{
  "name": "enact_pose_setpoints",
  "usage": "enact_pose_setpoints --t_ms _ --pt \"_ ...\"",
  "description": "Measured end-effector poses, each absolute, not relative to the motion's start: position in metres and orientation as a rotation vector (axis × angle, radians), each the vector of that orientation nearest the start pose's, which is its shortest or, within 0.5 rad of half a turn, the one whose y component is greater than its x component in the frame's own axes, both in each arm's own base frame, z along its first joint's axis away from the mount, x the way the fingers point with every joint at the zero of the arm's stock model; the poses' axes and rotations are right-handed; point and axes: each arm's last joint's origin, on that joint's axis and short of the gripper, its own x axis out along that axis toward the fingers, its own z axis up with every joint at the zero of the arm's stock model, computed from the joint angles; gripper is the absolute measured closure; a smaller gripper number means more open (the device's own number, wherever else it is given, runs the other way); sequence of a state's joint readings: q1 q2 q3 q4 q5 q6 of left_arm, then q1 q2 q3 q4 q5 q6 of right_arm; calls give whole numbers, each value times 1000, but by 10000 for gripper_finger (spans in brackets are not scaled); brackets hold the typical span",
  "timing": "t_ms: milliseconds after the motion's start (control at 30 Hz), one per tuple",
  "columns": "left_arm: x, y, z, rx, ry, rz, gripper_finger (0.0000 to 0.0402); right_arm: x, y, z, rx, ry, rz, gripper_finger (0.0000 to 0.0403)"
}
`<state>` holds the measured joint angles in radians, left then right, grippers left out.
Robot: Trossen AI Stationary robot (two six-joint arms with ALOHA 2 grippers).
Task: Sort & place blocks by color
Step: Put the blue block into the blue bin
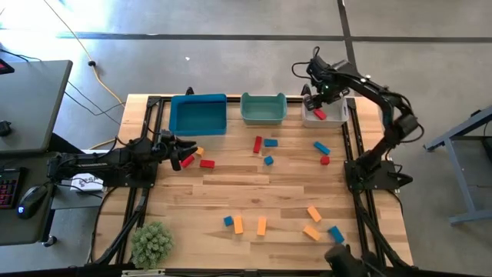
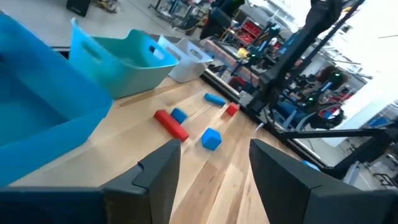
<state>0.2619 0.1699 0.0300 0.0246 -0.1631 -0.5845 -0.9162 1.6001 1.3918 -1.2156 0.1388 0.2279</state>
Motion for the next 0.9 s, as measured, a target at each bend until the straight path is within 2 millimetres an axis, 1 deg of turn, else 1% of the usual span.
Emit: enact_pose_setpoints --t_ms 233,400,500,667,767,900 --pt "100 31 196 -446 -49 398 220 180 -199 317 687 1108 -1029 203" --pt "100 31 219 -374 50 410 221 184 -181 333 685 995 -1020 203" --pt "103 31 232 -327 138 418 221 188 -174 337 693 954 -1016 203" --pt "113 34 255 -290 250 421 221 195 -165 338 687 950 -990 203" --pt "122 33 266 -278 319 387 221 199 -160 338 669 954 -985 203" --pt "138 30 282 -280 361 346 221 203 -155 338 656 956 -979 203"
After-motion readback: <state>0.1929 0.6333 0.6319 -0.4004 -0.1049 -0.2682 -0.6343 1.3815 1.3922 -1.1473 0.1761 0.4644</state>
